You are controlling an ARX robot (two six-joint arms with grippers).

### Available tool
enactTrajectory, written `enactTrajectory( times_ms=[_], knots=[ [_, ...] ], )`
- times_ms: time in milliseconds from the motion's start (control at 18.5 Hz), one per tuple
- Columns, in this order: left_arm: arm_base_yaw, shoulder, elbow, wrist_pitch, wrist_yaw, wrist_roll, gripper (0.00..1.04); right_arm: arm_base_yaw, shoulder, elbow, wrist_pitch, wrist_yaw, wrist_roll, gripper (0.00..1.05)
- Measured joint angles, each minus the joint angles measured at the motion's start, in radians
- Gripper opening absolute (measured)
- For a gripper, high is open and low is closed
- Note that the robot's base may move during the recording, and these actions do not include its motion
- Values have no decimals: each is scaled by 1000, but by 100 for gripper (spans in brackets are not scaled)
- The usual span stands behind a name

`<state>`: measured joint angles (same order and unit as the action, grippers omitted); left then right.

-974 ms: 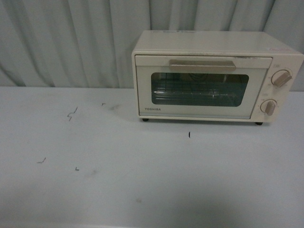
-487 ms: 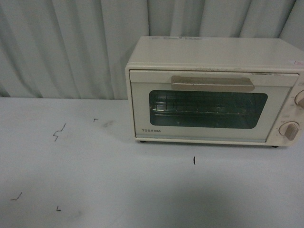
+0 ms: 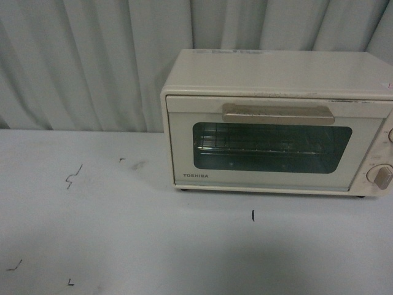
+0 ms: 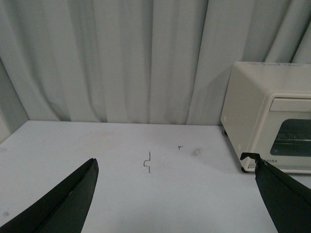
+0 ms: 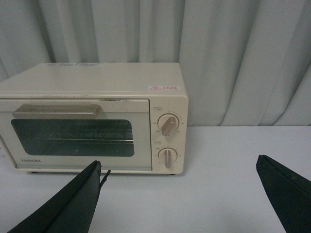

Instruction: Open oven

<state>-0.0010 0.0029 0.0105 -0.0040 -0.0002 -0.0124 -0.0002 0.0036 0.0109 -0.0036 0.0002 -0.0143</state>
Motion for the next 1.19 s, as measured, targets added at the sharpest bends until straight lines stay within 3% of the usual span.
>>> enactTrajectory(
  times_ms=[216, 271, 325, 379, 433, 649, 866, 1190],
  knots=[
    [0, 0, 0, 0, 0, 0, 98, 0, 0, 0, 0, 0, 0, 98],
    [10, 24, 26, -95, 29, -16, 98, 0, 0, 0, 0, 0, 0, 98],
    [36, 191, 133, -315, 122, -70, 98, 0, 0, 0, 1, -1, 0, 98],
    [33, 351, 214, -413, 154, -143, 98, 0, 0, 0, 0, -1, 0, 98],
    [3, 416, 228, -411, 160, -196, 98, 0, 0, 0, 0, 0, 0, 98],
    [-196, 652, 234, -143, 102, -380, 98, 0, 0, 0, 0, 0, 0, 98],
    [-424, 1103, 317, 239, 36, -582, 98, 0, 0, 0, 0, 0, 0, 98],
    [-587, 1596, 557, 420, 18, -723, 98, 0, 0, 0, 0, 0, 0, 98]
  ],
)
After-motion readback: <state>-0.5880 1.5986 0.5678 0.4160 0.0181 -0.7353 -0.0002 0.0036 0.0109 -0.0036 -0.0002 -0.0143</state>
